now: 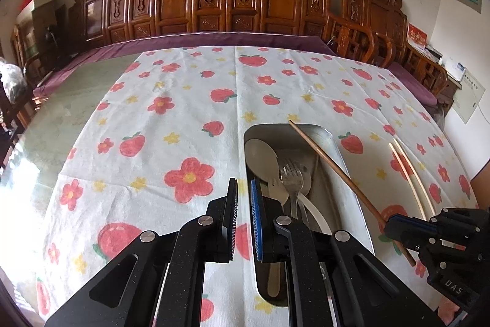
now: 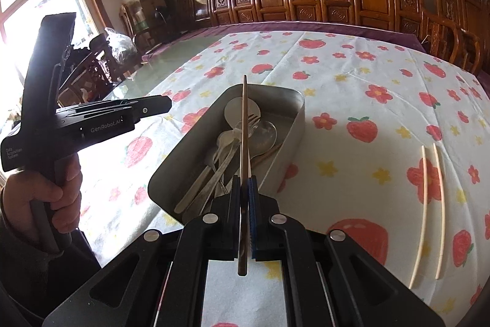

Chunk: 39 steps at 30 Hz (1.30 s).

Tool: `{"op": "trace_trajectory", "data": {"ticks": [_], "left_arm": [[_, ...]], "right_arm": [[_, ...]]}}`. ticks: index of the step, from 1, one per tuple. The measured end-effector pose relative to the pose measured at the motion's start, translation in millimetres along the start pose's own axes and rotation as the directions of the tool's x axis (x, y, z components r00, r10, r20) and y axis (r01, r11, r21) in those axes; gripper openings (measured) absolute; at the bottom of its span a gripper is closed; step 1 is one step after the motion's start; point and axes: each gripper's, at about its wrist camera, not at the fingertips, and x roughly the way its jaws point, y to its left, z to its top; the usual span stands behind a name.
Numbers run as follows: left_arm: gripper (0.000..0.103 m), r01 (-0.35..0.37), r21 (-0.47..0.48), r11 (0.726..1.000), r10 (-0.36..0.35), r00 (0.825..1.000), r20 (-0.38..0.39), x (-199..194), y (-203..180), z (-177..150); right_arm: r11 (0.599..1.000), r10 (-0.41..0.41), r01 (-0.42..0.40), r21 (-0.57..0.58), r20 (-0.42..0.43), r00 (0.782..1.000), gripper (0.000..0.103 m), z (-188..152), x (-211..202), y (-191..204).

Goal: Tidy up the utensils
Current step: 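Carry the wooden chopstick over the tray and lower it in with the right tool, then move the right tool to the two chopsticks on the cloth and grasp one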

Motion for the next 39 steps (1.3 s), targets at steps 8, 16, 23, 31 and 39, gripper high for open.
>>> {"op": "trace_trajectory", "data": {"ticks": [8,16,23,31,39], "left_arm": [[0.008,-0.005,-0.033,0.999,0.005,1.000,0.016,-5,17,4],[0.008,-0.019,-0.038,0.999,0.020,1.000,0.020,-5,20,5],[0.008,-0.020,-0.035,0.999,0.021,1.000,0.017,-5,19,6],[0.011,0.012,0.003,1.000,-0.013,1.000,0.022,-5,-3,5],[0.032,0.076,0.055,0.996,-0.078,0.996,0.036,-9,-40,3]], "right_arm": [[1.000,-0.016,0.016,0.025,-0.025,1.000,0.006,10,26,16],[0.997,-0.043,0.047,0.063,-0.066,0.997,0.006,5,51,22],[0.998,0.012,-0.010,0.069,-0.032,0.999,0.007,3,45,16],[0.998,-0.056,0.057,-0.007,0.046,0.997,0.007,0,-7,-16],[0.975,-0.219,0.220,-0.016,0.053,0.974,0.007,-18,-57,-81]]}}
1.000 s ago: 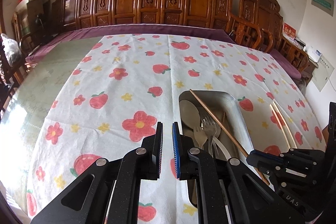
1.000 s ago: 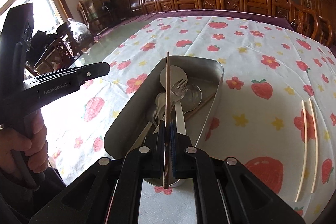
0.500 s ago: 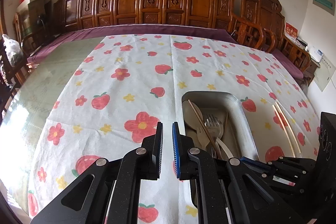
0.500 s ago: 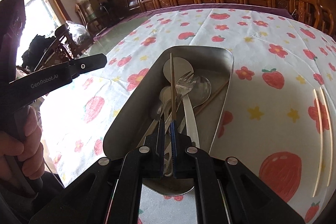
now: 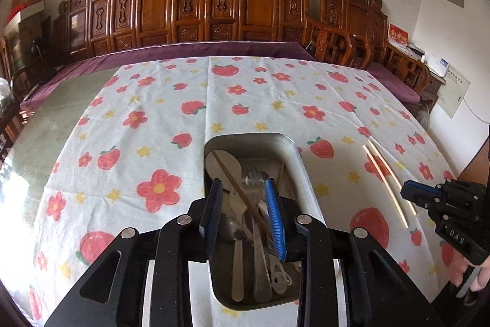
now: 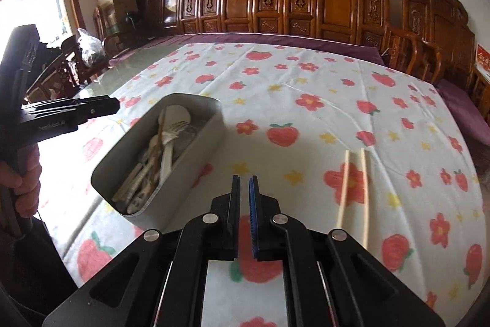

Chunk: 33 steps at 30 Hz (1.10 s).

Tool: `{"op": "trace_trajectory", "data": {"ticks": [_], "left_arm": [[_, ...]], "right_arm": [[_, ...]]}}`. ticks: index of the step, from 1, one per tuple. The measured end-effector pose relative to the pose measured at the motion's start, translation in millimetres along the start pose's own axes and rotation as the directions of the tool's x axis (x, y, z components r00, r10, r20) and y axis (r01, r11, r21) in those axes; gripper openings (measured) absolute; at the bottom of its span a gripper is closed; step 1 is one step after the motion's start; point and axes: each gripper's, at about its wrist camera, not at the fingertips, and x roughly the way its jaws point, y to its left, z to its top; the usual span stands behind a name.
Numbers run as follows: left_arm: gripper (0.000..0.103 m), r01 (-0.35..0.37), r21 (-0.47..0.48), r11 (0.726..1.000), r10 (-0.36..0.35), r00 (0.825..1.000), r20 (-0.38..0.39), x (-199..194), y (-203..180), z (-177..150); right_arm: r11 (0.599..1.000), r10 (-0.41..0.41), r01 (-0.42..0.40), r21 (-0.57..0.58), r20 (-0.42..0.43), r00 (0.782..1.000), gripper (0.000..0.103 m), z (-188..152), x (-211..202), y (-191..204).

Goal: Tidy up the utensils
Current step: 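Move the right tool to the two chopsticks on the cloth and grasp one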

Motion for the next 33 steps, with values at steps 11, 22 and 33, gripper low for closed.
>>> {"op": "trace_trajectory", "data": {"ticks": [11,22,33], "left_arm": [[0.034,0.055,0.042,0.998,-0.055,0.998,-0.004,3,-34,-2],[0.045,0.078,0.109,0.991,-0.074,0.996,-0.042,15,-73,-20],[0.046,0.085,0.155,0.984,-0.079,0.996,-0.043,10,-101,-31]], "right_arm": [[0.988,-0.138,0.142,0.061,-0.070,0.988,0.022,-42,-6,-74],[0.979,-0.121,0.137,0.152,-0.112,0.986,0.022,-62,23,-94],[0.972,-0.180,0.203,0.115,-0.181,0.967,0.014,-72,33,-98]]}}
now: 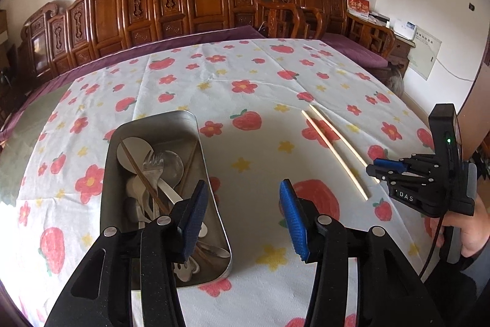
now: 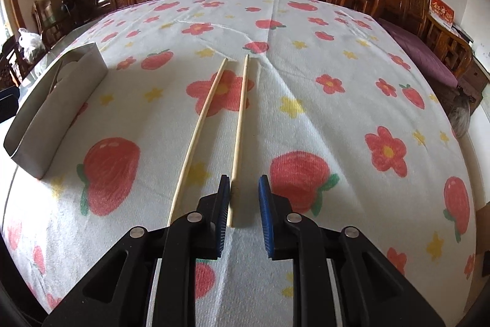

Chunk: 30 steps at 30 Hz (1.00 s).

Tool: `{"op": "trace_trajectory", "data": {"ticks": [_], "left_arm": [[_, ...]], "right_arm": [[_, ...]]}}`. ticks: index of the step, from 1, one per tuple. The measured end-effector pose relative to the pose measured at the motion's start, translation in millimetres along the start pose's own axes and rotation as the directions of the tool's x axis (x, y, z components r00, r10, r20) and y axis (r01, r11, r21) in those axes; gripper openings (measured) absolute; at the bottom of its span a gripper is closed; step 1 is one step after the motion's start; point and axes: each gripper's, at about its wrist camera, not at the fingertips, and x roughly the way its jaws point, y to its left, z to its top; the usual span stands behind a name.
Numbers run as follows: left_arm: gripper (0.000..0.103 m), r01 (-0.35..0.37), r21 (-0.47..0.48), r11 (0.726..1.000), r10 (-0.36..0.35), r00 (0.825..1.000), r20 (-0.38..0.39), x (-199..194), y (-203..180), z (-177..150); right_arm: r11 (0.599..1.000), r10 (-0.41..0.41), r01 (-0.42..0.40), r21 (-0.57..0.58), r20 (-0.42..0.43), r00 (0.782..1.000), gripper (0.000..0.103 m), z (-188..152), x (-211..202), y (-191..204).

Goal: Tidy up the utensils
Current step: 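Move the right tool to the two chopsticks on the cloth and grasp one, then grasp the other chopstick with the left tool while the right tool holds its chopstick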

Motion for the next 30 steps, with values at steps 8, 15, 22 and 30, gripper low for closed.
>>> {"op": "trace_trajectory", "data": {"ticks": [8,15,22,30], "left_arm": [[0.046,-0.015,0.041,0.999,0.015,1.000,0.010,-13,-28,-5],[0.046,-0.025,0.055,0.998,0.026,1.000,-0.013,-13,-51,-11],[0.046,-0.032,0.044,0.999,0.033,0.999,-0.015,-10,-75,5],[0.046,-0.012,0.082,0.997,0.016,0.999,-0.041,13,-108,26]], "right_arm": [[0.999,0.040,-0.041,0.033,0.006,0.999,0.006,-13,-19,-18],[0.998,0.052,-0.054,0.038,0.043,0.998,0.006,-21,-37,-26],[0.995,0.069,-0.075,0.070,0.077,0.995,0.006,-20,-47,-34],[0.988,0.087,-0.099,0.115,0.108,0.990,0.006,-17,-53,-44]]}}
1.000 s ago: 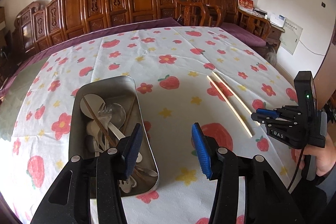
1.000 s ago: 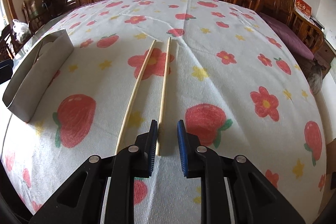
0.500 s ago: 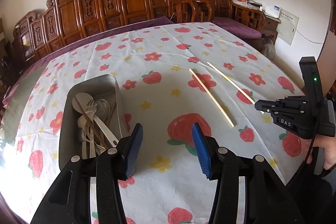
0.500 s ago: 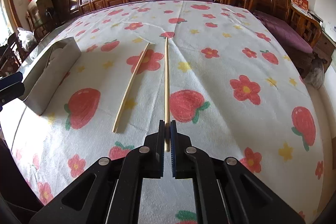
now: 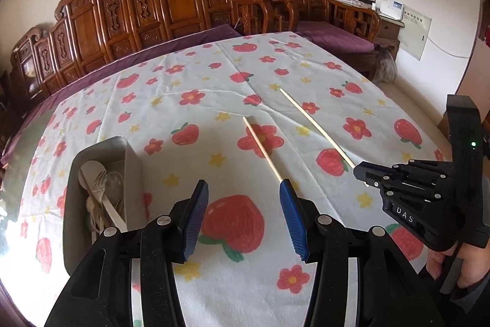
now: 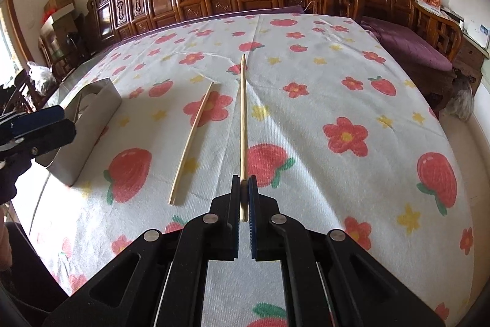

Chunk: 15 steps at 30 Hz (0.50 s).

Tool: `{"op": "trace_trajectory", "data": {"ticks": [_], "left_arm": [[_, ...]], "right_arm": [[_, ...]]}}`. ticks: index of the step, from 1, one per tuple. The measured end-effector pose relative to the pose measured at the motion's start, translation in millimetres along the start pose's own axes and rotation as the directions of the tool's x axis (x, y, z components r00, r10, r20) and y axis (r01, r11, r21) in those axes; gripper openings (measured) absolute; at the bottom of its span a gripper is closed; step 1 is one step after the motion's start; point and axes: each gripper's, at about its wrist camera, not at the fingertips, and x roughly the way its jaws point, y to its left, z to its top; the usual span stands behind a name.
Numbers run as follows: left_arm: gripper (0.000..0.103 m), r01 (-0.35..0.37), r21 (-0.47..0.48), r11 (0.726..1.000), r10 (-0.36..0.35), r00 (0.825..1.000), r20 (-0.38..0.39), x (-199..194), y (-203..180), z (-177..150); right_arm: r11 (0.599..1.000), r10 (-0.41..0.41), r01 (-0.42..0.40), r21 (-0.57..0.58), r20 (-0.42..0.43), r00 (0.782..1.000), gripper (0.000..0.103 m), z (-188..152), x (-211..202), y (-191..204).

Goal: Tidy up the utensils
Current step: 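Grasp the other chopstick with the left tool while the right tool holds its chopstick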

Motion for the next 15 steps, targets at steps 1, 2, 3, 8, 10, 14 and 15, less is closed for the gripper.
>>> {"op": "trace_trajectory", "data": {"ticks": [1,2,3,8,10,14,15], "left_arm": [[0.046,0.004,-0.002,1.000,-0.004,1.000,-0.012,7,-1,2],[0.046,0.009,-0.007,1.000,-0.009,1.000,-0.025,15,-3,3],[0.046,0.013,-0.011,1.000,-0.013,0.999,-0.038,22,-4,4],[0.038,0.036,-0.043,0.998,-0.041,0.992,-0.122,64,-5,2],[0.037,0.038,-0.042,0.998,-0.044,0.989,-0.139,75,-7,2],[0.037,0.037,-0.029,0.999,-0.042,0.986,-0.160,90,-16,6],[0.037,0.038,-0.025,0.999,-0.041,0.986,-0.164,94,-19,6]], "right_arm": [[1.000,0.002,-0.002,0.004,0.002,1.000,0.006,0,0,-1],[1.000,0.002,-0.002,0.006,0.004,1.000,0.006,1,-1,-2],[1.000,0.002,-0.002,0.010,0.003,1.000,0.006,1,-1,-3],[0.999,0.007,-0.007,0.034,0.003,1.000,0.006,1,-1,-10],[0.999,0.009,-0.009,0.042,0.001,1.000,0.006,1,-1,-12],[0.999,0.014,-0.014,0.046,-0.001,1.000,0.006,1,1,-13],[0.999,0.015,-0.015,0.046,-0.002,1.000,0.006,1,1,-13]]}}
